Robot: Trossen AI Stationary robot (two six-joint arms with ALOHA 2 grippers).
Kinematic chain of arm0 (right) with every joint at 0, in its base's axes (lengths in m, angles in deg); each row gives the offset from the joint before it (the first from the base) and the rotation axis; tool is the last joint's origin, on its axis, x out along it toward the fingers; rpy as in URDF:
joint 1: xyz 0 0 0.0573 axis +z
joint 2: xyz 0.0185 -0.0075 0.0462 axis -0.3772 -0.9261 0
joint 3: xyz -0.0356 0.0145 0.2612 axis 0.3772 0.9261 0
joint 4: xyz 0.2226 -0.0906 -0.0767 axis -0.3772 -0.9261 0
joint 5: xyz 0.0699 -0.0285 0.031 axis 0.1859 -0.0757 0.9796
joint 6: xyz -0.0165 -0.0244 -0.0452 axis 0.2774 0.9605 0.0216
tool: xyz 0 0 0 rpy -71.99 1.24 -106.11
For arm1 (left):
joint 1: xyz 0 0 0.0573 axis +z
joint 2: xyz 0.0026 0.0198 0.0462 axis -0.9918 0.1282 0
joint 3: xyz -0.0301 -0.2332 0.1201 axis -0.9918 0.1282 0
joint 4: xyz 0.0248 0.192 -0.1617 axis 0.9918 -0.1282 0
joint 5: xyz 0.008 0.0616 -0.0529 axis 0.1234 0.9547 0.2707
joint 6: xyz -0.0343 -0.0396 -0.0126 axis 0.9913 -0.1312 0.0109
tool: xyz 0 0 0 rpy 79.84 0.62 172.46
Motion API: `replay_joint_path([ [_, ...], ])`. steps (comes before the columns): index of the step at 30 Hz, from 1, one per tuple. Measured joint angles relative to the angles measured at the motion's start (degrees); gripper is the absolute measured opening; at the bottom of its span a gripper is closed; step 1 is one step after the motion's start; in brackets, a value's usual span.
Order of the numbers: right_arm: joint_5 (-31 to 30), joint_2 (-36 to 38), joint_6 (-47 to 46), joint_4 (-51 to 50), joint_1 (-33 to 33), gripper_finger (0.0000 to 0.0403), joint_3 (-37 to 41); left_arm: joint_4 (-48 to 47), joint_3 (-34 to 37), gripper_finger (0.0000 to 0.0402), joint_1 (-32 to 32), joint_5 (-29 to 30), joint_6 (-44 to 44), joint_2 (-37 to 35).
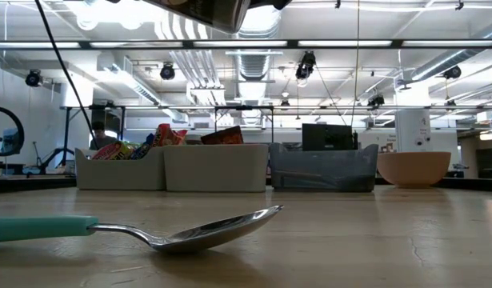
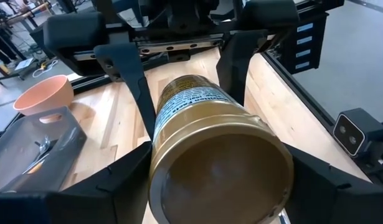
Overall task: Pick & Place Food Item
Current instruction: Put the golden seasoning bottle into the right gray bin
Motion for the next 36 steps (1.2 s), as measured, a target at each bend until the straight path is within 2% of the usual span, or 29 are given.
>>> replay_joint_path([
  [3,0.0,0.0,-1.0,0.0,-0.1,0.028,0.0,0.0,0.0,0.0278,0.0,0.4,0.6,0.0],
  [8,-0.1,0.2,-2.1,1.1,-0.4,0.0376,-0.1,-0.3,0.0,0.0266,0.1,0.5,1.6,0.1],
  [10,-0.1,0.2,-2.4,1.1,-0.4,0.0387,-0.1,-0.2,0.0,0.0266,0.1,1.0,2.1,0.1],
  [18,-0.1,0.1,-2.5,0.5,-0.3,0.0353,-0.1,0.0,-0.1,0.0266,0.0,1.6,2.7,0.1],
  [23,-0.2,0.1,-2.8,-1.9,-0.3,0.0328,-0.1,-0.8,-0.3,0.0266,0.0,4.4,5.1,-0.4],
  [32,-2.0,0.7,-5.6,-6.4,-0.6,0.0283,-0.1,-14.1,-5.9,0.0266,2.2,5.5,12.3,-5.0],
  [36,-8.2,2.5,-10.2,-9.2,-0.6,0.026,-0.1,-21.0,-9.5,0.0266,4.1,6.2,13.6,-6.3],
])
